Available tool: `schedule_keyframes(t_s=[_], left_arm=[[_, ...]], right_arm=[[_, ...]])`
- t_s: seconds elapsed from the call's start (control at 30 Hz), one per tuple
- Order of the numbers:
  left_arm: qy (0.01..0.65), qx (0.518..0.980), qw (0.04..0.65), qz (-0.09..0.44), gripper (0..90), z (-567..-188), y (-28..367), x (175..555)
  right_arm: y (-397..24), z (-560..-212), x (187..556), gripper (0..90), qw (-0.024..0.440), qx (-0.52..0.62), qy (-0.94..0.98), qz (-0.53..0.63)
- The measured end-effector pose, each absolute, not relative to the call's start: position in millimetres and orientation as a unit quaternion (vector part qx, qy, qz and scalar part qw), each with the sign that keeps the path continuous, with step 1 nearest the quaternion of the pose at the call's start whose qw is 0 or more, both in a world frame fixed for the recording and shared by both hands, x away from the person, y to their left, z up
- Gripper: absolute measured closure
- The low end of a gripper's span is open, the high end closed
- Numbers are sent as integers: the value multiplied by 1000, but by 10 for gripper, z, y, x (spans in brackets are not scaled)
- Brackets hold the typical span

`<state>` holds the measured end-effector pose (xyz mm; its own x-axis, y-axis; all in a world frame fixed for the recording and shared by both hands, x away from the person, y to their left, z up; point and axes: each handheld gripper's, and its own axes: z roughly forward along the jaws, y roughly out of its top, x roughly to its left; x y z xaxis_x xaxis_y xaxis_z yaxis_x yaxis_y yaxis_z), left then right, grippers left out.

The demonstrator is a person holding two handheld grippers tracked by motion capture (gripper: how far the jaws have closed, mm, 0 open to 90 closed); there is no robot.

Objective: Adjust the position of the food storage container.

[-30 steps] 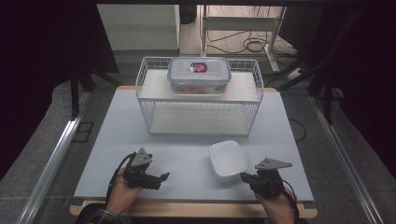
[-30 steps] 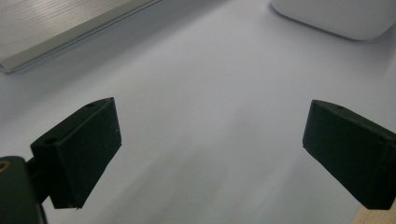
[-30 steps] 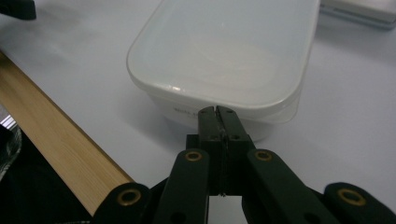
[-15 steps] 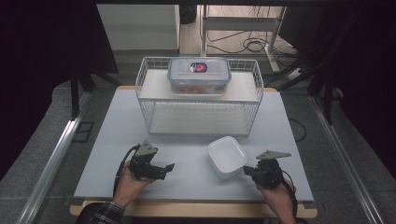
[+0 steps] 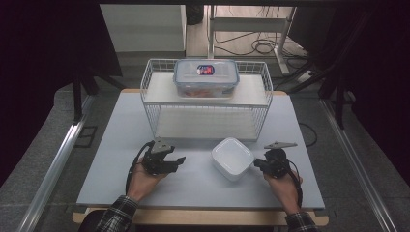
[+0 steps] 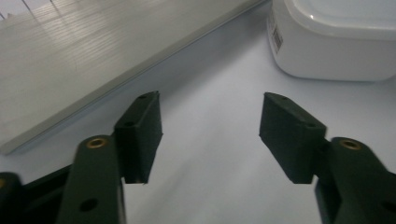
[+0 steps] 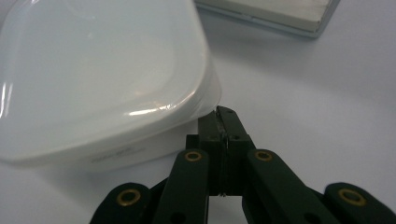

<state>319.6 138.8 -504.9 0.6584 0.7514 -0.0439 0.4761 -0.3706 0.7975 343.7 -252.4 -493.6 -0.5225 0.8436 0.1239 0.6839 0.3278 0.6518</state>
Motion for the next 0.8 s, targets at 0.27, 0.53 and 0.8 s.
schedule_keyframes(t_s=[0.27,0.53,0.8], left_arm=[[386,807,418,159,502,-5073,1425,3263],[387,806,420,157,539,-5045,1421,3352],[387,808,416,154,583,-5071,1289,3592]], right_arm=[[-2392,-4955,3488,890,117,465,814,328],[-2348,-4896,3301,883,102,454,821,331],[-2260,-4937,3541,883,95,468,814,332]])
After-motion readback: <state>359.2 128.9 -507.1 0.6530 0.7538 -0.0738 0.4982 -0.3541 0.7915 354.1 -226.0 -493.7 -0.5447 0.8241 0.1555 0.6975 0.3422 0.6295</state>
